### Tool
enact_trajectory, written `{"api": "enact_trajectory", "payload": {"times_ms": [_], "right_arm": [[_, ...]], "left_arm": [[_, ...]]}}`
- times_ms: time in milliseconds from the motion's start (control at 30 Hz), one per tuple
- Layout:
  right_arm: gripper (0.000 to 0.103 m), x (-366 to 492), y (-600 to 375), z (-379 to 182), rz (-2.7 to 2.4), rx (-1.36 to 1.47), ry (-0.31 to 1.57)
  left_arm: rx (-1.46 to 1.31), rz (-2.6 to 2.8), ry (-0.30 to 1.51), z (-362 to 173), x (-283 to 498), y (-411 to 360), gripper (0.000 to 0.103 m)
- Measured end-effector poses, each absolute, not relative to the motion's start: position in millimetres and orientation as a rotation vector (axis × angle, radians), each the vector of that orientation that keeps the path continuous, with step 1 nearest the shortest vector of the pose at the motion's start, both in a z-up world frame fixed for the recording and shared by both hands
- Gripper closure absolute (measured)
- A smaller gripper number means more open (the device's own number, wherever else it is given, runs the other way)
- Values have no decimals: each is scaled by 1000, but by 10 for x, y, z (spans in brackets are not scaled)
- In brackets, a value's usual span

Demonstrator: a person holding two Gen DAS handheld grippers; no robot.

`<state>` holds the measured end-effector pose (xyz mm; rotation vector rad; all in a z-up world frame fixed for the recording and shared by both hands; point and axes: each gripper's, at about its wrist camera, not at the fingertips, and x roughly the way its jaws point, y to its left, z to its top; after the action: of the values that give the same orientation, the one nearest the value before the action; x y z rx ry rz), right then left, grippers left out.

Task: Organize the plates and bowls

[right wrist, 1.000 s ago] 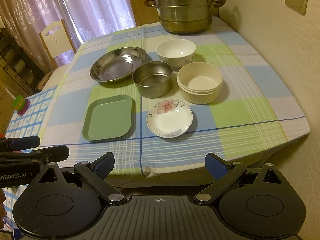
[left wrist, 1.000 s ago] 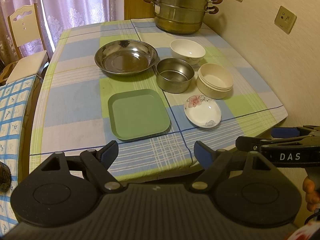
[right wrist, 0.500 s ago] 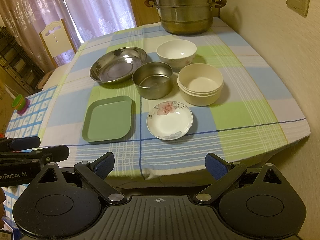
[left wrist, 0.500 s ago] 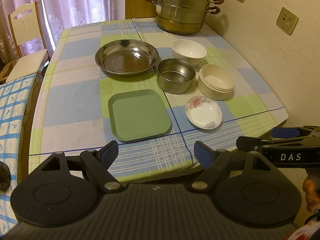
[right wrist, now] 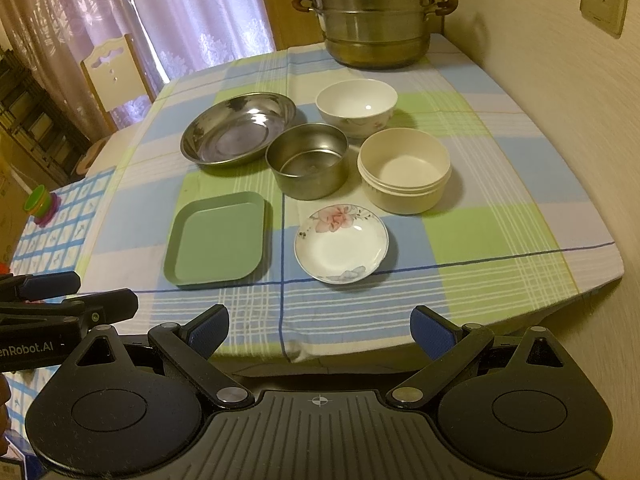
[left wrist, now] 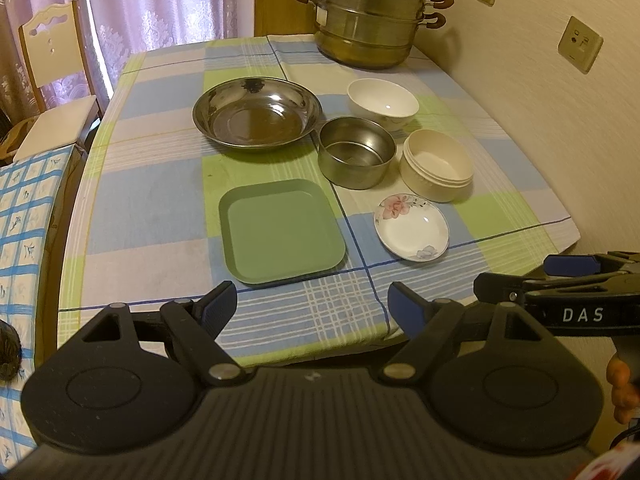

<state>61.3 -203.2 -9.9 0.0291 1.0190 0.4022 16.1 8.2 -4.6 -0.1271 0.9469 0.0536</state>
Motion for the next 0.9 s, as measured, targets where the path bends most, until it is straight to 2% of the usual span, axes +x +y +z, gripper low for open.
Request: {"api": "enact_trajectory", "payload": {"times_ms": [900], "right_arm": [[6,797,-2042,-141,437,12,1029]], "left_arm": [[-150,89,959,-59,298,52,21]]}}
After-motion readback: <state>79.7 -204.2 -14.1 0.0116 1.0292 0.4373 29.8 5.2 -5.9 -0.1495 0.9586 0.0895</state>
